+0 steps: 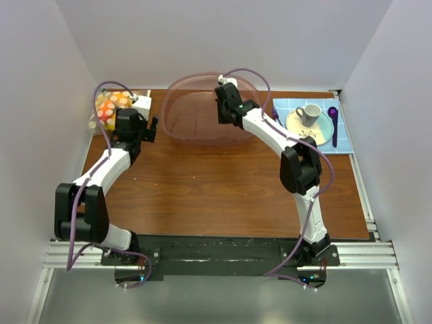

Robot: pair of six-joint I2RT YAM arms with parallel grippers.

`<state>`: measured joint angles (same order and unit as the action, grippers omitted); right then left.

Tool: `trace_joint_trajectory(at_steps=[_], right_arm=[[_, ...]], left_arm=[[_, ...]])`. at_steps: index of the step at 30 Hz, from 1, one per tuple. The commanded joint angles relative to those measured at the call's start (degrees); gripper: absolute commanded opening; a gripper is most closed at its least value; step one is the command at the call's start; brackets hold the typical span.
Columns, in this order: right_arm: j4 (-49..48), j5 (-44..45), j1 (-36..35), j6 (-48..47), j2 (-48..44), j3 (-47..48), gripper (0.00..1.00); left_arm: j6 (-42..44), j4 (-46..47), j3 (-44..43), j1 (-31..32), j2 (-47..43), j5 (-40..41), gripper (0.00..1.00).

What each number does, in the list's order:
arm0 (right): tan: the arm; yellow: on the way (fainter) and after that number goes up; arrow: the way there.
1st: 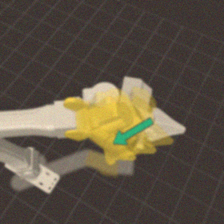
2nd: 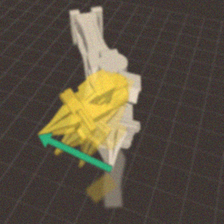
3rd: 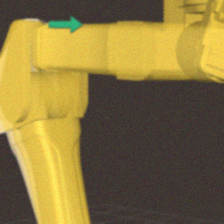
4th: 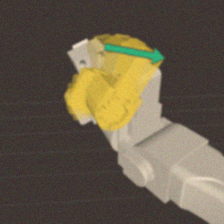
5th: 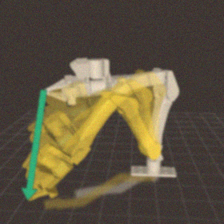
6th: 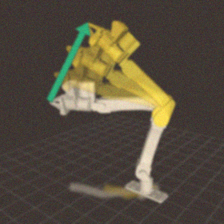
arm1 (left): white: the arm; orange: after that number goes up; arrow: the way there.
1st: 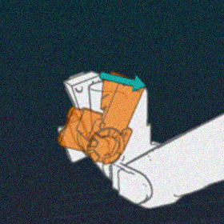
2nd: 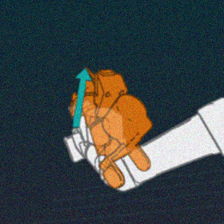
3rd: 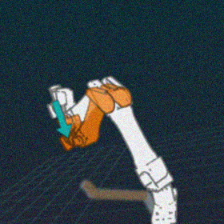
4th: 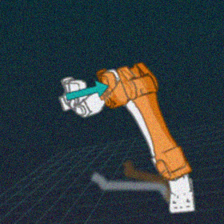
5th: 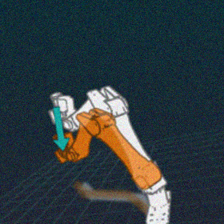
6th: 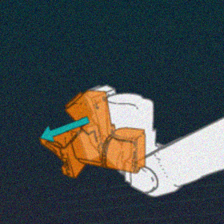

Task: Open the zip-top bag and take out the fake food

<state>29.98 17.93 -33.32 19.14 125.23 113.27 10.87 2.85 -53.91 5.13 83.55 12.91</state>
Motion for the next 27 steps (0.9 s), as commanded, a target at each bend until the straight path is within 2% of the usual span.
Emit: trace_joint_trajectory(at_steps=[1,10,13,16,17,19,20,27], right_arm=[[-2.99,1.05,0.1,2.48,-4.11,-7.79,0.0],[-2.56,-3.6,0.01,4.42,-11.74,-21.24,0.0],[-2.56,-3.78,0.01,5.65,-15.27,-27.39,0.0],[-2.03,-3.52,0.01,6.88,-19.75,-32.93,0.0],[-1.59,-3.78,0.01,7.23,-22.02,-35.38,0.0],[-1.15,-4.22,0.01,7.76,-23.79,-37.59,0.0],[-0.54,-4.66,0.01,8.02,-25.46,-39.69,0.0],[0.25,-6.24,-0.52,8.55,-31.8,-47.71,0.0]], left_arm=[[8.54,17.59,3.19,4.26,2.39,6.59,0.99],[17.42,30.88,1.09,6.39,15.4,17.76,0.99],[17.87,31.95,-0.31,5.69,18.66,19.44,0.99],[11.3,25.21,-2.86,2.28,17.71,16.03,0.98],[6.05,21.97,-4.96,0.95,17.01,10.44,0.98],[2.59,17.28,-5.77,-2.99,14.81,5.31,0.99],[1.96,17.27,-5.25,-3.8,14.37,2.33,0.99],[6.09,22.1,-4.01,-4.16,18.48,3.88,1.0]])
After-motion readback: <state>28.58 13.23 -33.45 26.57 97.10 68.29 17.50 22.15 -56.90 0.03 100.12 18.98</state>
